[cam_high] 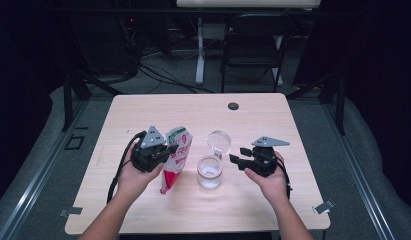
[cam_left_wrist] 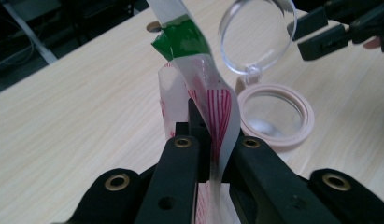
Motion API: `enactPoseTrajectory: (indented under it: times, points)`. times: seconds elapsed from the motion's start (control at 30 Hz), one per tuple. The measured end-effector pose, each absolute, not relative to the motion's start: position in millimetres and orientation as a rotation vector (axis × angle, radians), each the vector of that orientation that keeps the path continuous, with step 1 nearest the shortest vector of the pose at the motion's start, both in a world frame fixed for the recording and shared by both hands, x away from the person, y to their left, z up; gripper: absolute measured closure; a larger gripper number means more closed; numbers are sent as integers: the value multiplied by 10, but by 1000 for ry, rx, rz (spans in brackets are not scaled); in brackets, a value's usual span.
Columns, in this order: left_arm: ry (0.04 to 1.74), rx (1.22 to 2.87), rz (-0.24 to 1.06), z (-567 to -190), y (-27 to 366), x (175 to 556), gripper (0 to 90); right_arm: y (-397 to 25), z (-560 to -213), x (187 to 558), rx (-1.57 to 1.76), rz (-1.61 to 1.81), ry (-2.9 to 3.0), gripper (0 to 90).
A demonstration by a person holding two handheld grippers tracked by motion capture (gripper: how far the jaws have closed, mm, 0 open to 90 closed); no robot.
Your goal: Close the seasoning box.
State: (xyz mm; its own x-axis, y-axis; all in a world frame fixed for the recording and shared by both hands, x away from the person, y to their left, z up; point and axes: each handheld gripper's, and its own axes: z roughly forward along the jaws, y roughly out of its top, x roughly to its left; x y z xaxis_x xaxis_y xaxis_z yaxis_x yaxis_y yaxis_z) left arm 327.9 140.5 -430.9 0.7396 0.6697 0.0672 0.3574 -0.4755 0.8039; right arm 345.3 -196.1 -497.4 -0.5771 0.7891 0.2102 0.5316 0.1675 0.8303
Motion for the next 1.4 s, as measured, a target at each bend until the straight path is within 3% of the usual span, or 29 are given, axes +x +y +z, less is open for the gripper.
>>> enactPoseTrajectory:
  times: [0.3,0.67,1.1,1.4]
  points:
    - [778,2055,433,-4431,1531,3132,900,-1875,-4824,3365,1169,1388,2183,466]
    - [809,1985,394,-4613,1662,2968,900,-1606,-4490,3191,993,1468,2255,549]
    - [826,1997,339,-4820,1664,2803,900,-966,-4623,3275,807,1491,2457,552]
    - [859,1946,330,-4904,1706,2735,898,-818,-4810,3245,747,1401,2564,660]
